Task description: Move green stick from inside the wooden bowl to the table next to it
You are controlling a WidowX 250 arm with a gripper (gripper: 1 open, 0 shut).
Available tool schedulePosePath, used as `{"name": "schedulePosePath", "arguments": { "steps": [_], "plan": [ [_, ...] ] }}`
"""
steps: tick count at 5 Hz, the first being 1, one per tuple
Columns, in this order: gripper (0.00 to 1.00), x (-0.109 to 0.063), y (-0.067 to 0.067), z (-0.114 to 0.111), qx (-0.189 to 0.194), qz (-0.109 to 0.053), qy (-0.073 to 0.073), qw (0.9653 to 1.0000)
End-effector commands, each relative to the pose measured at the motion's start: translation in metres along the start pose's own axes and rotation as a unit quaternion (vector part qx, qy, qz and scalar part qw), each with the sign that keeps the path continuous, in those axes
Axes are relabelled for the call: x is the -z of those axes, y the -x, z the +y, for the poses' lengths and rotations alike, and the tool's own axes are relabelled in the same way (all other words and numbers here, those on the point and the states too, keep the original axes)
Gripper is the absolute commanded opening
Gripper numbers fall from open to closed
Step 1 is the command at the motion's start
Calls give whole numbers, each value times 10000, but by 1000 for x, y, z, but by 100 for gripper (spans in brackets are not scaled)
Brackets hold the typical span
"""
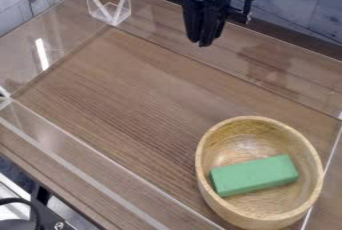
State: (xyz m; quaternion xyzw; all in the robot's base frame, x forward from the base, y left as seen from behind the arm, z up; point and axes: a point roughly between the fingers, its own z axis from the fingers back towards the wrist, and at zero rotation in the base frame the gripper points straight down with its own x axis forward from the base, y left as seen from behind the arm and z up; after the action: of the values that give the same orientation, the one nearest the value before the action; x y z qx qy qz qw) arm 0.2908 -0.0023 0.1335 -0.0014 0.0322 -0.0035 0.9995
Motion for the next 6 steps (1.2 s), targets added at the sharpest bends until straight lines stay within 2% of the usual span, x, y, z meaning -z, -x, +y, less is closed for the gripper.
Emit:
{"name": "schedulePosePath", "arguments": {
  "steps": [1,2,3,4,6],
  "plan": [
    [0,8,12,-11,162,90,23,9998],
    [0,11,29,-29,337,128,87,9993],
    [100,16,37,-52,673,75,98,9977],
    [0,26,40,-79,923,73,112,9956],
    [0,55,46,-115,1173,126,77,9930]
  ]
}}
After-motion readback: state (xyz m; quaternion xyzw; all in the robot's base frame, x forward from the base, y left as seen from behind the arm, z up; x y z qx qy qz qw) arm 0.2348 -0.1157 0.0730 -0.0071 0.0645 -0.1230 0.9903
